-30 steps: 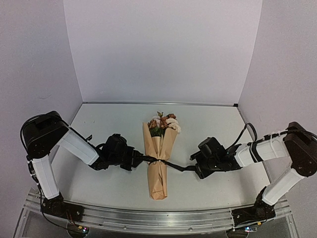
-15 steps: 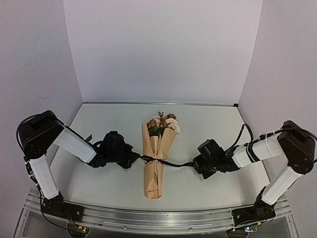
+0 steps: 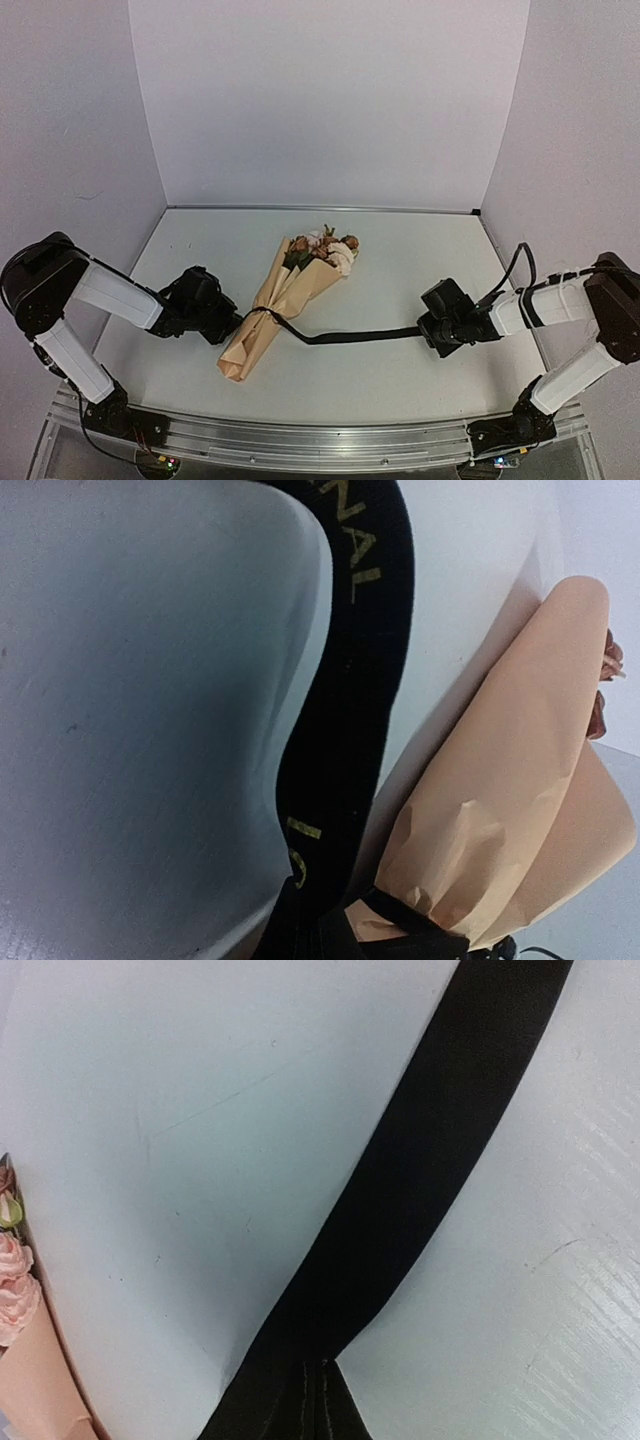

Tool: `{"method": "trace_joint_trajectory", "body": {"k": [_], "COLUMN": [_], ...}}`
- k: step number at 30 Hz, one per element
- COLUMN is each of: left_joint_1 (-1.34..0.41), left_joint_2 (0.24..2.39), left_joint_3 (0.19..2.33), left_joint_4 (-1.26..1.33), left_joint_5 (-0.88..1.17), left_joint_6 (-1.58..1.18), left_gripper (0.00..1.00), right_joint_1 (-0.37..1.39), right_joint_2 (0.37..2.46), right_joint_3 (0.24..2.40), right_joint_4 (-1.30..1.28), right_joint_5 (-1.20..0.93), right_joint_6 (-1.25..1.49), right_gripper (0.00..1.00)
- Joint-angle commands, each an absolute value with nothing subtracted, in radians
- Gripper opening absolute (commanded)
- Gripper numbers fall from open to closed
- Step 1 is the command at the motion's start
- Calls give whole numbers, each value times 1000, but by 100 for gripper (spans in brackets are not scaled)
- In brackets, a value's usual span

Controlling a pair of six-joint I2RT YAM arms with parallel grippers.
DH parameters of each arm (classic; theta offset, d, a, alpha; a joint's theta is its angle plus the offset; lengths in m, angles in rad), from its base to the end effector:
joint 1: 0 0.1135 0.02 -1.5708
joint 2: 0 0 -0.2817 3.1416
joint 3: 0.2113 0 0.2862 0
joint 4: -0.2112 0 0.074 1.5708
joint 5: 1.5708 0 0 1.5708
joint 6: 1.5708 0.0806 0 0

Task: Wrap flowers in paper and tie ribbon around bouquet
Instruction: Tie the ribbon around the folded bouquet.

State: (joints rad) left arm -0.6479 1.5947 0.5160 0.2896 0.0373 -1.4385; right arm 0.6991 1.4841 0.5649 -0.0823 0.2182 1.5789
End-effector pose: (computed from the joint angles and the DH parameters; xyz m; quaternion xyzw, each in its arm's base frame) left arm 0.2539 -0.1960 0.0672 -0.3494 0.8559 -0.3378 0.1769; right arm 0.2373 0.1767 0.0794 0.4340 0.8502 0.2098 0.2118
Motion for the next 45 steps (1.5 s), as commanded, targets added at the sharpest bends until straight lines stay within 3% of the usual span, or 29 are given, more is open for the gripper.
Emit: {"method": "trace_joint_trajectory", "body": {"k": [1,2,5,8,11,21,25,31,35,45], "left_joint_1": [-652,-651,-676,-728,-768,-810,-810,-808,-808,-808], "left_joint_2": [1624,1635,1668,1700,1723,1738,1711,1680,1678,1689], "left_joint_3": [548,551,576,622,660,651,640,654,655,680], "left_joint_4": [360,381,402,406,406,442,409,341,331,314], "left_joint_5": [92,108,146,165,188,200,209,223,227,218], "left_joint_6": [-1373,-1365,-1356,-1347,-1348,-1375,-1343,-1271,-1260,-1254], "left_gripper": [0,0,0,0,0,0,0,0,0,0], "right_joint_1": [751,773,829,868,891,942,949,965,987,1023], "right_joint_2": [1457,1465,1500,1539,1566,1637,1704,1673,1668,1738], "right_joint_3": [696,718,777,827,843,829,842,1002,994,1003], "right_joint_4": [-177,-179,-172,-158,-151,-52,16,-146,-73,-41], "right_joint_5": [206,194,152,125,98,31,-16,100,107,8], "right_joint_6": [1508,1526,1570,1590,1620,1734,1745,1322,1038,711], "right_gripper": [10,24,44,56,61,68,66,62,58,52]}}
